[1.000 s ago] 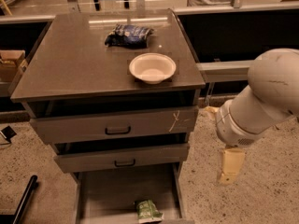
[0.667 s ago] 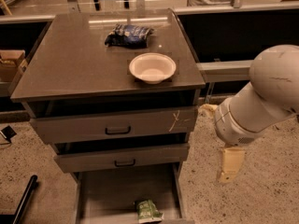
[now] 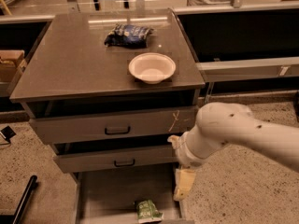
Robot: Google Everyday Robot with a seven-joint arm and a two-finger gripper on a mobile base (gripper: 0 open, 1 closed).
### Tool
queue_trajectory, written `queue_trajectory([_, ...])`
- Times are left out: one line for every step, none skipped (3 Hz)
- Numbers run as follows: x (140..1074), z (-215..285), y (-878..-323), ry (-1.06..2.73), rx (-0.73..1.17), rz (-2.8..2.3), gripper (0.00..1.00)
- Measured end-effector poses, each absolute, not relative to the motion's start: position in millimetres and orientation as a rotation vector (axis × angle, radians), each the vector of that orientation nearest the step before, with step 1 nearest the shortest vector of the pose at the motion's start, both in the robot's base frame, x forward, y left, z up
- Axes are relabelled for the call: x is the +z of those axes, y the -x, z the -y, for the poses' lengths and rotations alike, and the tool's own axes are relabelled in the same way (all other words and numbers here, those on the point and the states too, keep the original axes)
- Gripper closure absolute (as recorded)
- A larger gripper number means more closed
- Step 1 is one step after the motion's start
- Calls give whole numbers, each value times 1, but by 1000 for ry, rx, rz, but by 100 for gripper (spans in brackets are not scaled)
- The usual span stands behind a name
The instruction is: Pick green jalapeno chip bag from bottom drawer and place on counter
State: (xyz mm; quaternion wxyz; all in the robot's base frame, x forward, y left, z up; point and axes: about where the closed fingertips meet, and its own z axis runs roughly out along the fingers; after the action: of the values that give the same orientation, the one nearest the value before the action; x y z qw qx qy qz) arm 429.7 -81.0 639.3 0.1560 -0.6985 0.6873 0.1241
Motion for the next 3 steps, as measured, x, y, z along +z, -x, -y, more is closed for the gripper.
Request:
queue_trajectory([584, 50, -442, 1908, 412, -1946, 0])
queue_trajectory([576, 51, -458, 1823, 380, -1921, 0])
queue_trajectory([561, 47, -458, 1867, 419, -1954, 0])
